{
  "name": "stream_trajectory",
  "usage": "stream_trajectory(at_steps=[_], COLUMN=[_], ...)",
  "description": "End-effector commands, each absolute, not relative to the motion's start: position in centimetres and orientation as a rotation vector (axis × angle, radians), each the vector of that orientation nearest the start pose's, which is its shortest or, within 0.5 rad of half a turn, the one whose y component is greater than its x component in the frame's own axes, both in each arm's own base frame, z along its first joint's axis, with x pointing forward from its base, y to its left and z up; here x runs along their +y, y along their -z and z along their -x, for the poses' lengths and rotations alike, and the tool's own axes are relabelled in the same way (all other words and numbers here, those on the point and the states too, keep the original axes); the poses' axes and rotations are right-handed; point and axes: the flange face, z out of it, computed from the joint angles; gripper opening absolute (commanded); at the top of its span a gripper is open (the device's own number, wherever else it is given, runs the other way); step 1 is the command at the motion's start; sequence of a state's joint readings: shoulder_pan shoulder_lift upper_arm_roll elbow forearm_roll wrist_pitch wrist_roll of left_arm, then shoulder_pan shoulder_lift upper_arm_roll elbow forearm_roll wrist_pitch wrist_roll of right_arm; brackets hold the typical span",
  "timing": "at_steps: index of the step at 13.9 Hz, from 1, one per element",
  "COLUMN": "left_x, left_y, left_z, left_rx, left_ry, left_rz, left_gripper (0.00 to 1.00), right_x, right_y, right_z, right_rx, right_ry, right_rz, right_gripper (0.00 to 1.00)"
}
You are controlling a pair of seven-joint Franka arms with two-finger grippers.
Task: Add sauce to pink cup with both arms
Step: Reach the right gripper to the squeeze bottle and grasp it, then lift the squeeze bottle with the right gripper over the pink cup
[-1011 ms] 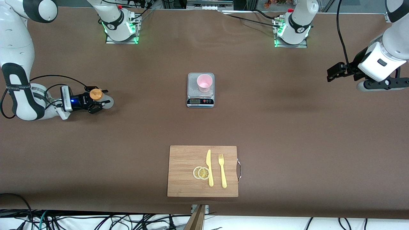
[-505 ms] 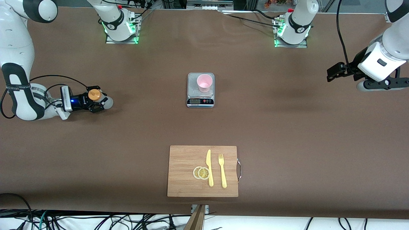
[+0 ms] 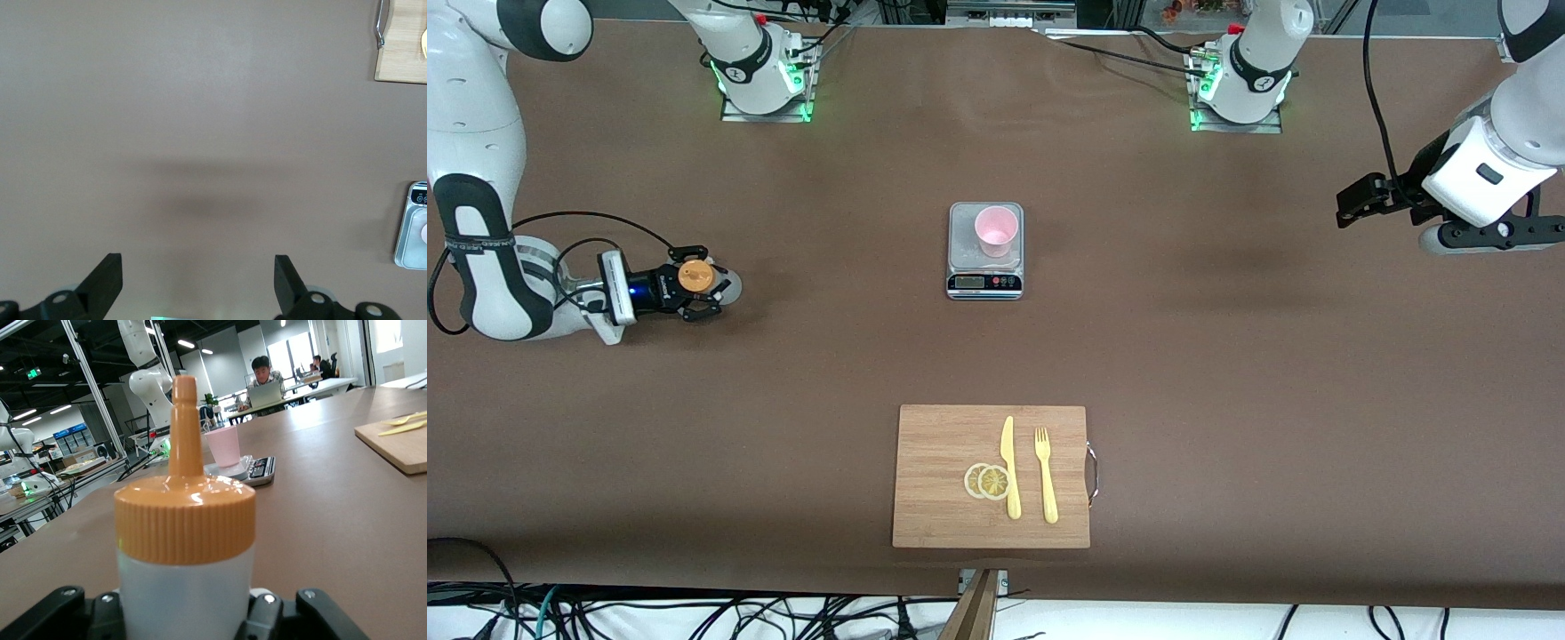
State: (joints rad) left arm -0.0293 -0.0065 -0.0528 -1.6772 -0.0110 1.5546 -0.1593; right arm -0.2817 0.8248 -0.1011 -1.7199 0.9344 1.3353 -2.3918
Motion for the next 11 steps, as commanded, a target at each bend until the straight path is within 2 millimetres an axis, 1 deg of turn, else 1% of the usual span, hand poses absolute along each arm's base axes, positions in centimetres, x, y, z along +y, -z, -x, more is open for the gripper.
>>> stream_trajectory(at_steps=[1,2,3,4,5,7,8,10,11], left_x=[-4.8,-4.8,-4.8,-4.7,-4.8,-4.8,-4.8,-4.7,-4.8], left_y=[-58.1,-58.1,-58.0,-57.9,-57.9,-57.9,-57.9,-57.9,-57.9], left_z=[-54.3,-54.3,-54.4,-54.5,-54.5,-54.5,-54.5,-54.5,-54.5], left_rx=[-0.120,-0.120,-0.123,-0.123,-0.120,-0.120,-0.120,-0.123,-0.120], left_ry=[-0.166,-0.168,-0.168,-0.173,-0.171,-0.171,-0.171,-0.171,-0.171], left_rz=[3.149,3.149,3.149,3.149,3.149,3.149,3.149,3.149,3.149], left_gripper=[1.00,1.00,1.00,1.00,1.00,1.00,1.00,1.00,1.00], right_x=[-8.9,-8.2,-6.9,-5.4,-4.0,-1.9,-0.6,1.9,3.4], right_y=[-12.9,-13.6,-15.0,-17.1,-18.9,-22.2,-23.8,-25.8,-26.9], right_z=[-55.9,-56.6,-57.4,-58.4,-59.0,-60.2,-60.6,-60.9,-61.1], right_rx=[-1.274,-1.281,-1.307,-1.338,-1.348,-1.363,-1.392,-1.417,-1.428], right_ry=[0.588,0.562,0.531,0.502,0.456,0.374,0.338,0.249,0.218], right_rz=[1.366,1.394,1.411,1.428,1.458,1.549,1.581,1.645,1.670], right_gripper=[0.00,0.00,0.00,0.00,0.00,0.00,0.00,0.00,0.00])
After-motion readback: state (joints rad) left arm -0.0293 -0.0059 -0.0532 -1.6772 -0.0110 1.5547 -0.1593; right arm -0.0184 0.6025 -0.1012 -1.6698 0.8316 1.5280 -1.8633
